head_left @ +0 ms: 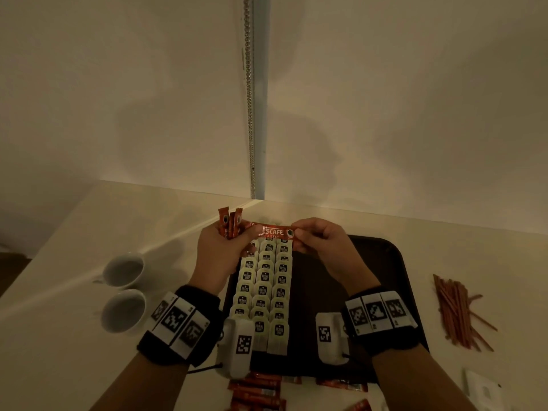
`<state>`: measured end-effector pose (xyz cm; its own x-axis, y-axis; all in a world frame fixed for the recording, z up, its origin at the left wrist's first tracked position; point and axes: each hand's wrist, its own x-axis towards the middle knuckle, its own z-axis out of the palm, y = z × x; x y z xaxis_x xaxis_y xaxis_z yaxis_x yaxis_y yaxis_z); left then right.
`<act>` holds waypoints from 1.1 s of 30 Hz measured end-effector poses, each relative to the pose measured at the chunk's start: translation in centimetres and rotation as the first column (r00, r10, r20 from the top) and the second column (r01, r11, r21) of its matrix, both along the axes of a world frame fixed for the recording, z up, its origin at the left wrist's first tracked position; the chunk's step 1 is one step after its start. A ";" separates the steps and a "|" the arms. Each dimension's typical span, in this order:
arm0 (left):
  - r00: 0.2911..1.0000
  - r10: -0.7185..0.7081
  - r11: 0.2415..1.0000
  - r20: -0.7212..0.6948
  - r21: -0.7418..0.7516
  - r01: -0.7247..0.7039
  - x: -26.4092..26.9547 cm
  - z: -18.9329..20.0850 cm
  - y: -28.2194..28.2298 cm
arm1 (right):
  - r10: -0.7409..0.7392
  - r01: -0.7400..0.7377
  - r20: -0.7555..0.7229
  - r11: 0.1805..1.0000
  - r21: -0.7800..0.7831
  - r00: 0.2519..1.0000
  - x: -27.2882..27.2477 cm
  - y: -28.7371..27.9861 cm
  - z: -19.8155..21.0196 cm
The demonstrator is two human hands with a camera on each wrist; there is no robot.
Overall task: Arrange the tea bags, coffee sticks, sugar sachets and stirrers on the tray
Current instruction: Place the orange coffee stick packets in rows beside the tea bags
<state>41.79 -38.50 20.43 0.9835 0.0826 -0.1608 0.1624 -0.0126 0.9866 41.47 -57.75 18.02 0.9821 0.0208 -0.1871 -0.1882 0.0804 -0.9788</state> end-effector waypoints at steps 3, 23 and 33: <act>0.995 -0.003 0.994 -0.104 -0.113 -0.009 0.2 -0.8 0.5 | -0.094 0.093 0.000 0.991 -0.097 0.996 0.7 -2.1 -0.9; 0.930 0.035 0.967 -0.365 -0.222 -0.124 -0.3 -5.0 3.9 | -0.337 0.126 -0.152 0.676 -0.726 0.929 3.9 -7.4 -12.5; 0.927 0.017 0.956 -0.375 -0.266 -0.126 -0.3 -4.9 3.8 | -0.386 0.188 -0.110 0.653 -0.734 0.916 4.4 -6.8 -12.9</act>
